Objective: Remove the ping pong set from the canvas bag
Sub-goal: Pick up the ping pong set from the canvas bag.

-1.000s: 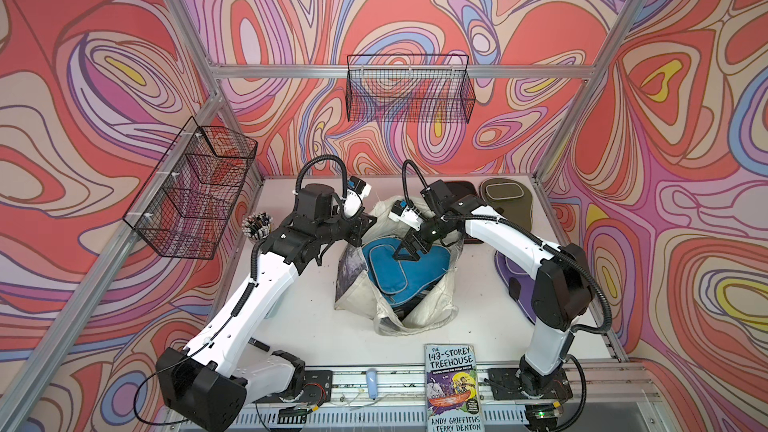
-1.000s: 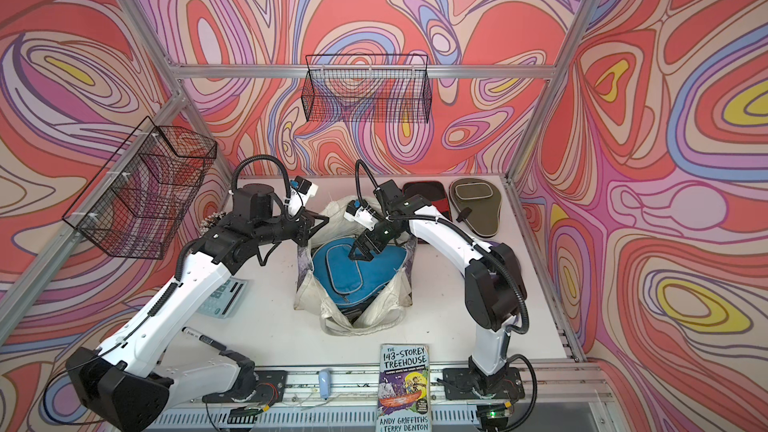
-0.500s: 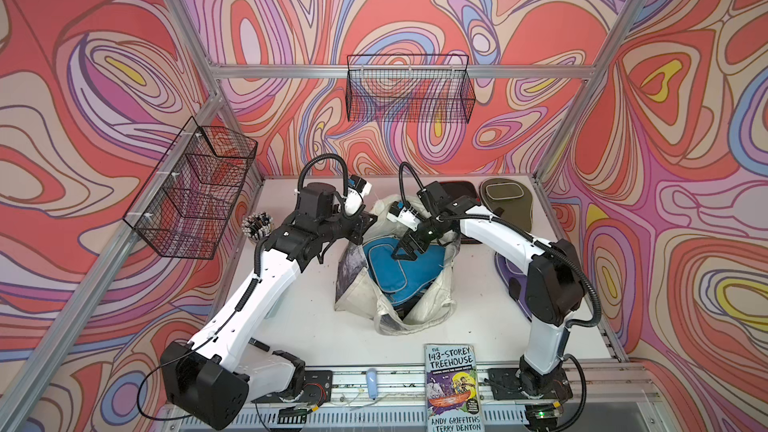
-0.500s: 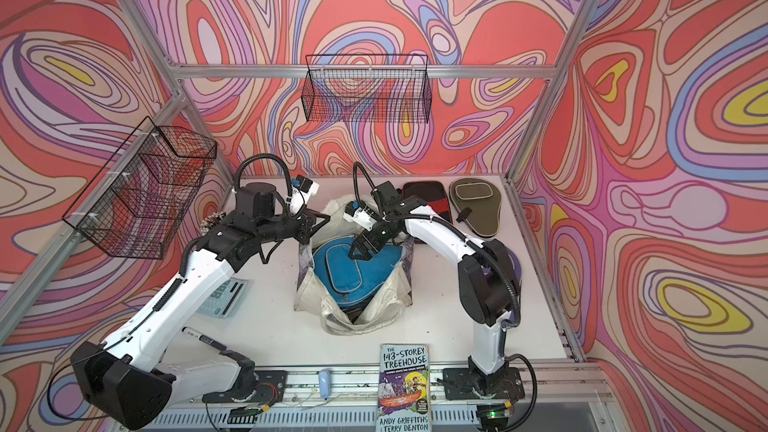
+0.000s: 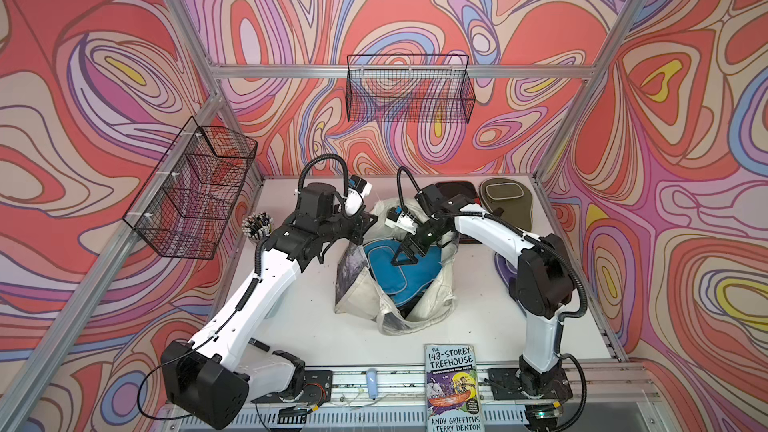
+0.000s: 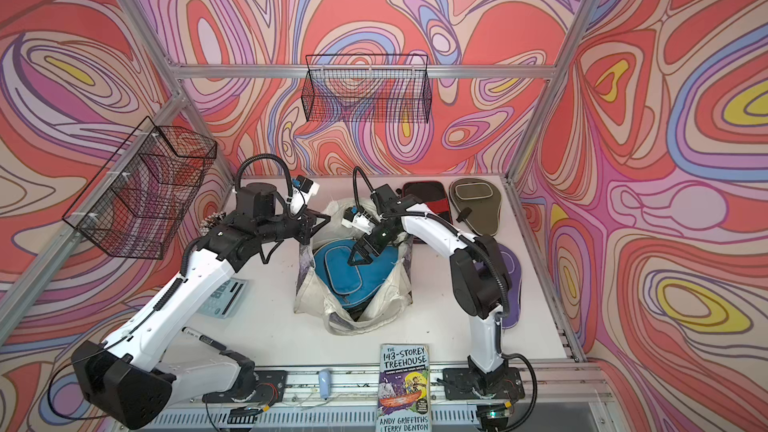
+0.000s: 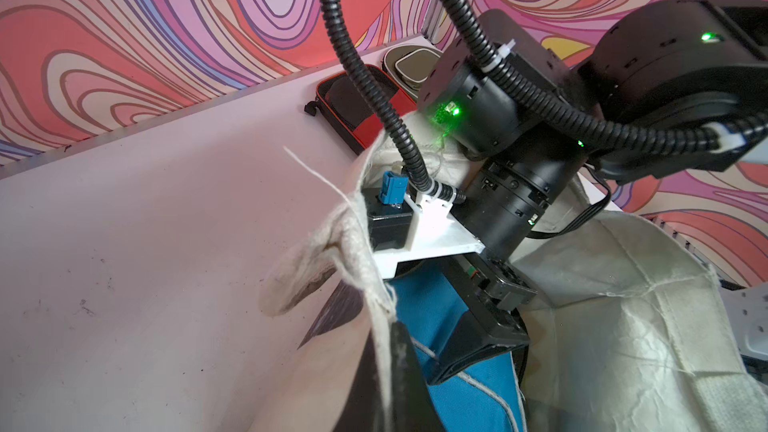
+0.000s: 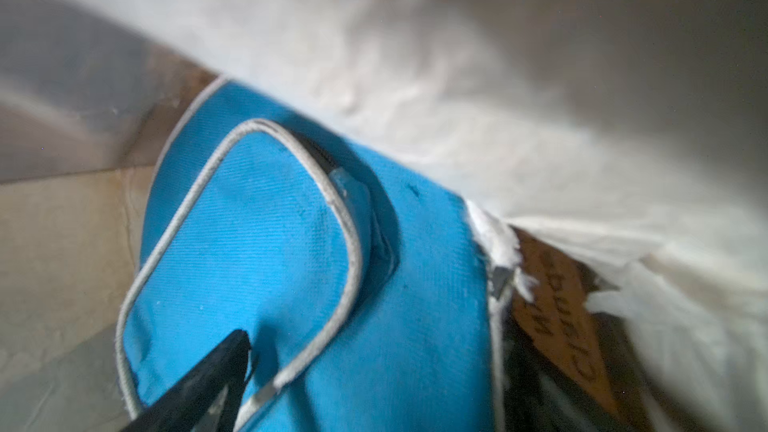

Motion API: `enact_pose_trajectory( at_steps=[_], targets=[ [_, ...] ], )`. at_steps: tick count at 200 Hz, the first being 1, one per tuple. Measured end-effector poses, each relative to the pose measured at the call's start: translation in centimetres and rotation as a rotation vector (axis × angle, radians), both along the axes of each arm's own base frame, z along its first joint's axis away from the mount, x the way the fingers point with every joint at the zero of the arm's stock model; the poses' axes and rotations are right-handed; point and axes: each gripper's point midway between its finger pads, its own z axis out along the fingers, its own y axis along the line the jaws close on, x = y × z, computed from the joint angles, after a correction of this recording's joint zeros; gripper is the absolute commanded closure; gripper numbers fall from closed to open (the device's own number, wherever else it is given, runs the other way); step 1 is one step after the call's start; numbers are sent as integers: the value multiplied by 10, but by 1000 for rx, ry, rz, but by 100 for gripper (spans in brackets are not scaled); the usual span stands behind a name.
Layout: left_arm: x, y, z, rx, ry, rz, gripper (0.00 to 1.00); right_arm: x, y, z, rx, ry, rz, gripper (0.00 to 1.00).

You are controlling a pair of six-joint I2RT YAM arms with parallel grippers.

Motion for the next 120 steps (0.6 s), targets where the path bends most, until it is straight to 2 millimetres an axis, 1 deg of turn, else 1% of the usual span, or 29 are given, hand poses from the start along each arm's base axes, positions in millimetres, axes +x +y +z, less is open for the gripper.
enact_pose_trajectory(
  at_steps=[10, 29, 36, 43, 50, 70, 100, 115, 120],
  targets=[
    [0, 0, 0, -1, -2, -1, 100, -4, 0, 4, 6, 12, 13, 11],
    [1, -1, 1, -4, -8, -2, 100, -11, 0, 17, 27, 36, 44, 23],
    [1, -1, 1, -5, -11, -3, 100, -14, 1, 23, 37, 41, 57, 32],
    [1, -1, 1, -7, -13, -4, 100, -16, 1, 29, 48, 43, 72, 45],
    [1, -2, 1, -9, -16, -5, 100, -18, 1, 34, 54, 44, 82, 51],
    [0, -1, 3, -12, -22, -7, 100, -22, 0, 45, 71, 48, 92, 55],
    [-1, -2, 4, -15, -26, -11, 100, -25, -2, 50, 83, 58, 98, 57],
    [-1, -2, 4, -14, -27, -12, 100, -27, -2, 51, 92, 65, 102, 53],
    [-1, -2, 4, -14, -27, -12, 100, -27, -1, 51, 96, 67, 106, 49]
  ],
)
